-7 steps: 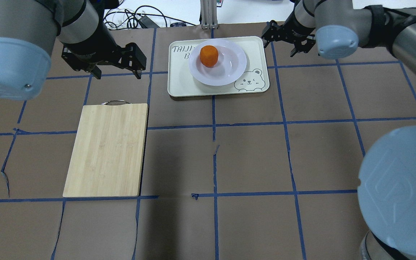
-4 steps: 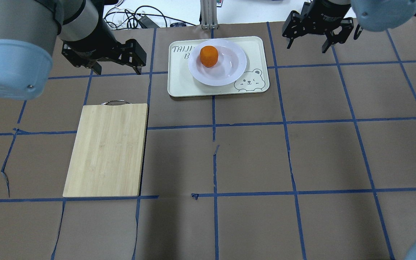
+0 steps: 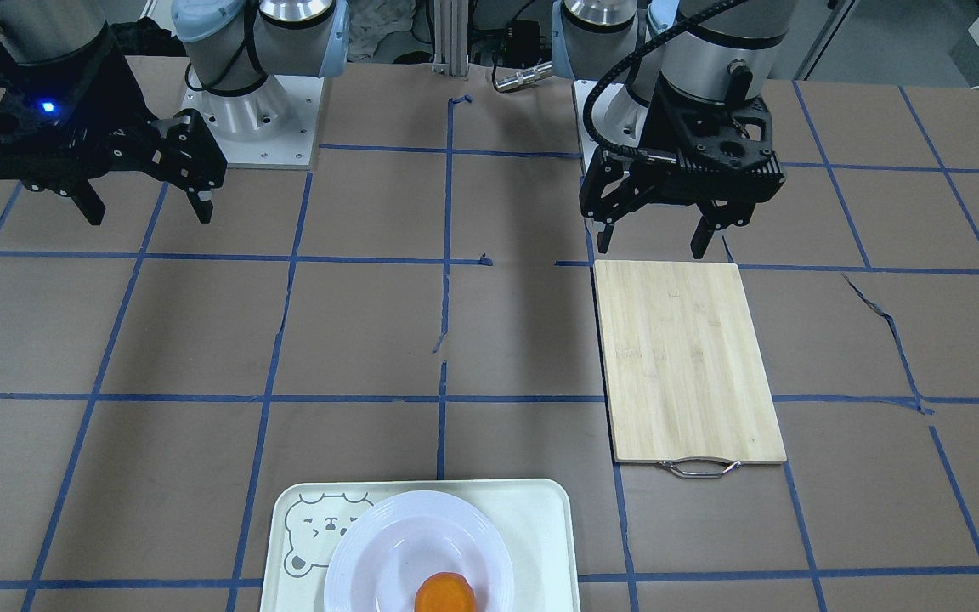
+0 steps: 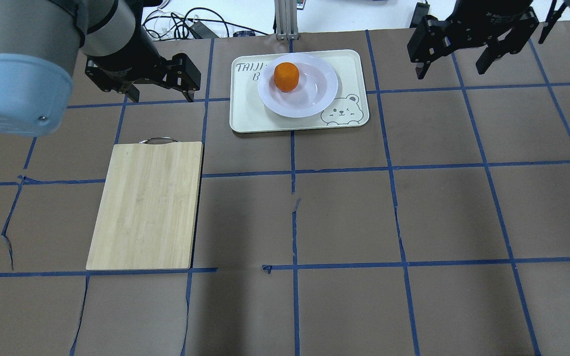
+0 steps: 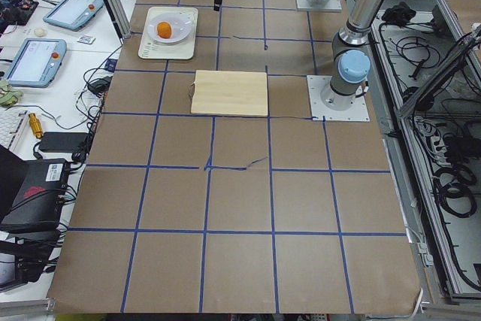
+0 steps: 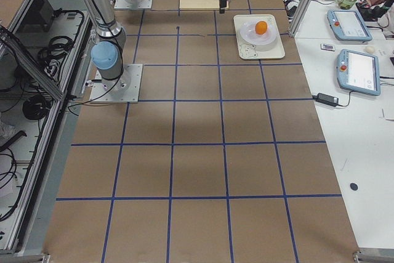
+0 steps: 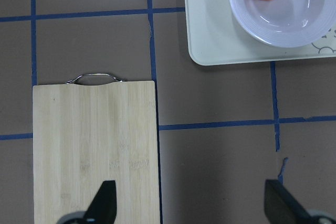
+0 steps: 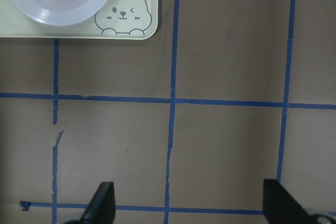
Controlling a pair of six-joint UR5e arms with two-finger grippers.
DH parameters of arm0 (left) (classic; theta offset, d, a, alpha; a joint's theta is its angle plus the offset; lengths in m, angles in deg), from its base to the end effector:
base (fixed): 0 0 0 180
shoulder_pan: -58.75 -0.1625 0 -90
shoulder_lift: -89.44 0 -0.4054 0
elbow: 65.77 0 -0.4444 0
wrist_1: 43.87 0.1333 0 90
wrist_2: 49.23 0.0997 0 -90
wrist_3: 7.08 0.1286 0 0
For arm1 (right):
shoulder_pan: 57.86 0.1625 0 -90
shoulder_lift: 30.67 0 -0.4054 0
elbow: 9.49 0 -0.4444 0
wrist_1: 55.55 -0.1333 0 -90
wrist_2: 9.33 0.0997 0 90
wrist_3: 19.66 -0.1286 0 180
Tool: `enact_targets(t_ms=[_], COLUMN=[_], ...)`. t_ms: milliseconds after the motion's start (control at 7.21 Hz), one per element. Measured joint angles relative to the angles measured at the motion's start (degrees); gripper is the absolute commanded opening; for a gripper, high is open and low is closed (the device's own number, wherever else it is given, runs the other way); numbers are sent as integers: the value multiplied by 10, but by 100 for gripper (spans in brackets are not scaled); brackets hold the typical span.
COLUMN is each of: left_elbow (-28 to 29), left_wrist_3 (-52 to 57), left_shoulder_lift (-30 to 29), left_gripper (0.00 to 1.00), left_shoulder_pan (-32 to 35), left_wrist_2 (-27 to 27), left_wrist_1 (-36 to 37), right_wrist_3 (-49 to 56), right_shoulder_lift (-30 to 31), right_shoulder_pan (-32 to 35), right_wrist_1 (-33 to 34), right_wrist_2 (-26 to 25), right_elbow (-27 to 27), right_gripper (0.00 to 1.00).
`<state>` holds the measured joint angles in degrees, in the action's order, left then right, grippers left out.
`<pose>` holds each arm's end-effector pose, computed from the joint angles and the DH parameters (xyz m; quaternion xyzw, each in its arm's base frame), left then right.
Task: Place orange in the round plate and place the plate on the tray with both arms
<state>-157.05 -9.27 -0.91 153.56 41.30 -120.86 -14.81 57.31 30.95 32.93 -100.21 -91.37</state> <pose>-0.1794 -0.5567 0.4489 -0.0223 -0.9948 0.0992 0.0015 0.1195 -0.5684 0.4947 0.0316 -0.9987 0.0395 0.0098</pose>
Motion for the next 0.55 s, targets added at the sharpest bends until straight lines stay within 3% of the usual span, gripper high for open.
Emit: enact_targets(t_ms=[555], left_elbow=[0], left_wrist_3=[0], left_shoulder_lift=[0], left_gripper=[100], left_shoulder_pan=[0], left_wrist_2=[0], left_wrist_1=[0], right_wrist_3=[9], right_shoulder_lift=[-2], right_shoulder_pan=[0], right_wrist_1=[5], right_wrist_2=[-10], right_elbow=[-9], right_gripper=[100])
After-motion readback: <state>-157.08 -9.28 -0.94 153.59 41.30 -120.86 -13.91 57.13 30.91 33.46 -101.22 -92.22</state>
